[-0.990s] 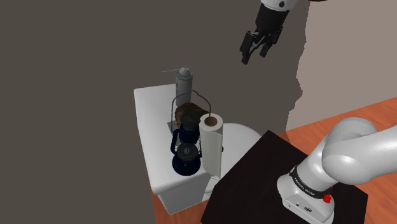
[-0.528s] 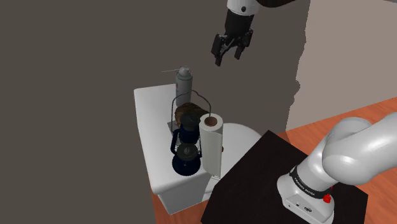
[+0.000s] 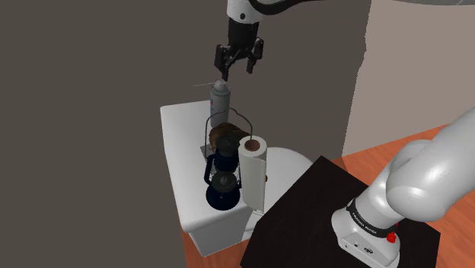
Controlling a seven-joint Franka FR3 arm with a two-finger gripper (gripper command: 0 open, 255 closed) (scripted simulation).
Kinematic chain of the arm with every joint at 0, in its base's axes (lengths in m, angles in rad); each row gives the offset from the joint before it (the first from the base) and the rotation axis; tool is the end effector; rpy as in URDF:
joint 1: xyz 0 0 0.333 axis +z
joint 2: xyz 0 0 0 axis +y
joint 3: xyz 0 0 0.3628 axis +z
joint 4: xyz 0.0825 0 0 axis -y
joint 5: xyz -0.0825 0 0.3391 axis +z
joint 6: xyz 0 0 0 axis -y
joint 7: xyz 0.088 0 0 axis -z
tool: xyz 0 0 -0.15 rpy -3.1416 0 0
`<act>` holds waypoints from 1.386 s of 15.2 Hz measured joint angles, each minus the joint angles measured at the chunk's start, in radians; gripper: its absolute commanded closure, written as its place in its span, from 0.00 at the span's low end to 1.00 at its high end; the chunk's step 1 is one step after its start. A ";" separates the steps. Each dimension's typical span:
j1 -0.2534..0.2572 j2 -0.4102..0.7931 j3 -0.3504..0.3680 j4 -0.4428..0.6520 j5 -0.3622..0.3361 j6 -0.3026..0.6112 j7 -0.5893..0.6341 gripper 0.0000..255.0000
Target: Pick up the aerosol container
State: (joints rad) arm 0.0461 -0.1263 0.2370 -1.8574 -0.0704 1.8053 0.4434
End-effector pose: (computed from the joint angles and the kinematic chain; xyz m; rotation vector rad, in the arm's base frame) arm 0.4652 0.1330 0.5863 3.0622 -0.2257 0.1550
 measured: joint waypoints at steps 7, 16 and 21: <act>0.017 0.165 0.026 0.125 -0.032 0.028 0.054 0.00; 0.017 0.172 0.025 0.060 -0.037 0.101 0.062 1.00; 0.017 0.172 0.026 0.061 -0.037 0.101 0.063 1.00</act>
State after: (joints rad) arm 0.0635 0.0457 0.2625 -1.7966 -0.1070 1.9065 0.5059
